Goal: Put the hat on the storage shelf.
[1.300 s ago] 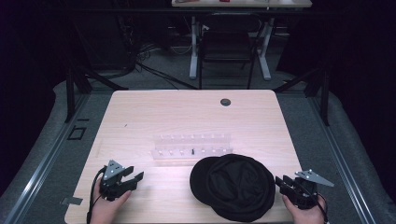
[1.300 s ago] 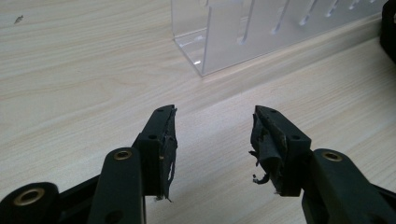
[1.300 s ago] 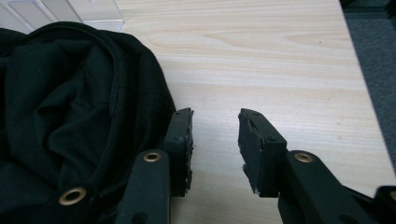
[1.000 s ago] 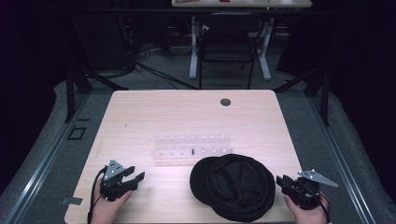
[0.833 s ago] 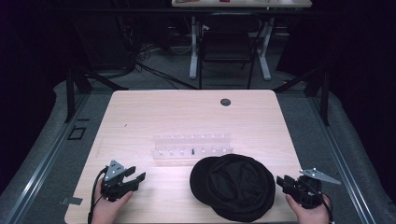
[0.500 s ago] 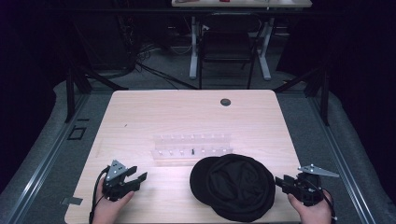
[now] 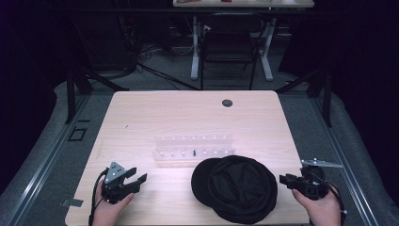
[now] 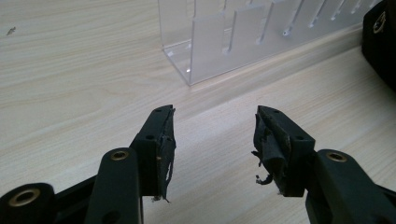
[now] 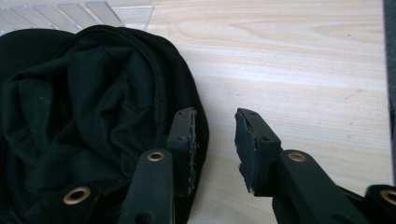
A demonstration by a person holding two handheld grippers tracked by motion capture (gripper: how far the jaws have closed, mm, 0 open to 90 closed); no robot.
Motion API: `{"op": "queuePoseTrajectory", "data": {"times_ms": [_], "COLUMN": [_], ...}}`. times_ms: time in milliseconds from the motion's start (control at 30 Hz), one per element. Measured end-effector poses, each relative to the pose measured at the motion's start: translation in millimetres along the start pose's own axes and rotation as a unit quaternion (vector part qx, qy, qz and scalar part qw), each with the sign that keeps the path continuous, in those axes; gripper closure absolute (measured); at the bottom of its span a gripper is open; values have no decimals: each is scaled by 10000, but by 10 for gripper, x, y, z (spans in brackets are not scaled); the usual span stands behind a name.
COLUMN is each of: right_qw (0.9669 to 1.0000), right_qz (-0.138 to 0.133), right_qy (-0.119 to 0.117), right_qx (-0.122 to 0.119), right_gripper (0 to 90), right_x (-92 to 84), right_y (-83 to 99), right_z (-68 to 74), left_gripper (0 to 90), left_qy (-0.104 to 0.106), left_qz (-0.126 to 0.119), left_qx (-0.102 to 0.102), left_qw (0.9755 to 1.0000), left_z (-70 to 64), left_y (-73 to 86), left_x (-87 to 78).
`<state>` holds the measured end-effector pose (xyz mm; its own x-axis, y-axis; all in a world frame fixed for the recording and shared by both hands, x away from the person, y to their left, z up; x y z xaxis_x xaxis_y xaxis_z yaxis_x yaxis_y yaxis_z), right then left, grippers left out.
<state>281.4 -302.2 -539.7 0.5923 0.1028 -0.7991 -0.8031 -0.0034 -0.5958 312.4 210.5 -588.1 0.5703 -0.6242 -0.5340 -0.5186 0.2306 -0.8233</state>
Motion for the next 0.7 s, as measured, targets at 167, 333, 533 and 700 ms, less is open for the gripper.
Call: {"op": "queuePoseTrajectory", "data": {"times_ms": [167, 333, 533, 700], "right_qw": [9996, 9993, 9976, 9944], "right_qz": [82, 244, 670, 1045], "right_qy": [-225, -182, -23, 13], "right_qx": [165, 207, 148, 135], "right_gripper": [662, 696, 718, 720], "right_x": [-23, -31, -26, -36], "right_y": [-73, -144, -157, -155], "right_z": [63, 79, 101, 121], "left_gripper": [474, 472, 472, 472], "left_qy": [-14, -18, -51, -75], "left_qz": [26, -33, -43, -103], "left_qx": [-31, -64, -124, -132], "left_qw": [10000, 10000, 9999, 9998], "left_z": [10, 30, 55, 59], "left_y": [-3, -24, -22, -26], "left_x": [-6, -20, -48, -34]}}
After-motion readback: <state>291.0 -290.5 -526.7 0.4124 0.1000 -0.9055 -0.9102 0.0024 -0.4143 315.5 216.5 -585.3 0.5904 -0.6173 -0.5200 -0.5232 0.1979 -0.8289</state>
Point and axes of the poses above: each handheld gripper's, and its own axes: x roughly forward along the jaws, y roughly out of its underside, z roughly to its left, the point moved 6 cm from there along x, roughly forward along the jaws, and after that the axes turned 12 degrees about y, right-handed, at the moved point
